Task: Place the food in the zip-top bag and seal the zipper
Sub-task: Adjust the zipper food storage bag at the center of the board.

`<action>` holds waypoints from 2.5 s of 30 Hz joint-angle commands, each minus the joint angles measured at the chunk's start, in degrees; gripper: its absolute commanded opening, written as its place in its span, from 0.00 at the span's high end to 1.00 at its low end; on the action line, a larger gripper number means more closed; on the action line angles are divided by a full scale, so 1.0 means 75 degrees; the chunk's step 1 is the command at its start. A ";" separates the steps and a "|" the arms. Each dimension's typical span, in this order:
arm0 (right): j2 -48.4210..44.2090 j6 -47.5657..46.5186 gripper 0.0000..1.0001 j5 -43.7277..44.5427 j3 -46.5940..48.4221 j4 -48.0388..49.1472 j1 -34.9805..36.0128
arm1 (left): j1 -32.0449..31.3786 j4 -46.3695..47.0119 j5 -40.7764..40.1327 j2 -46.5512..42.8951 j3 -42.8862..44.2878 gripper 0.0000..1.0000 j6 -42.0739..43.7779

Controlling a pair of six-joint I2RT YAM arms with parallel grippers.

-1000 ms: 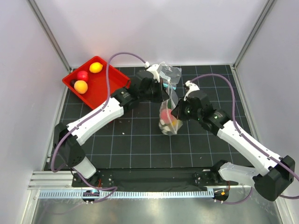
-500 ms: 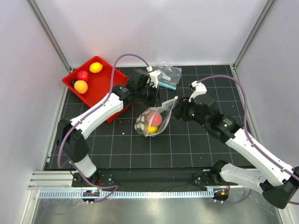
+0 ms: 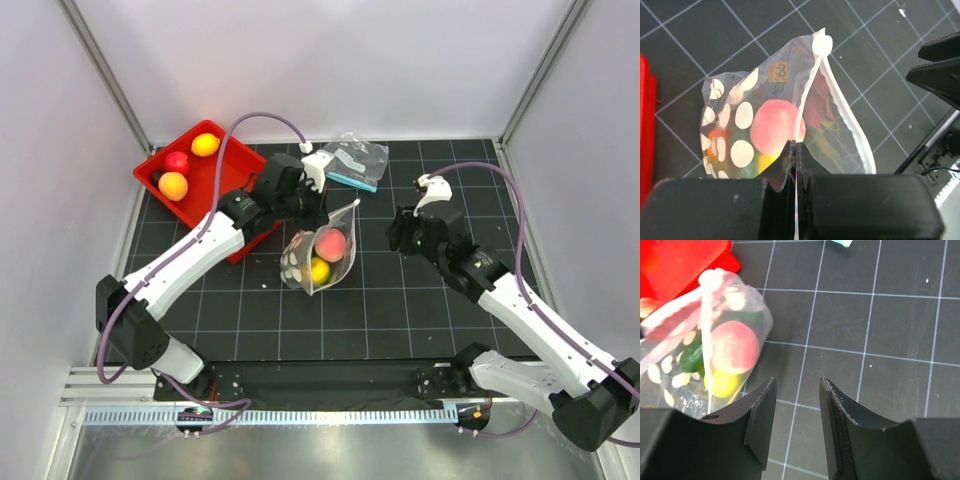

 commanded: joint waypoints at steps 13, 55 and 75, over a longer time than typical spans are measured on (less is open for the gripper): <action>0.0800 -0.1471 0.49 -0.3096 -0.1438 0.3293 -0.0464 | 0.0003 0.0023 0.0237 -0.0353 -0.0002 1.00 0.0482; 0.0194 -0.1471 0.35 -0.0498 -0.2058 0.4042 0.0368 | -0.0501 -0.0598 0.1491 0.0186 0.0420 1.00 0.0939; 0.0392 0.0720 0.39 -0.0615 0.0226 0.0575 0.0321 | -0.0501 -0.0739 0.0752 0.0291 0.0502 1.00 0.0845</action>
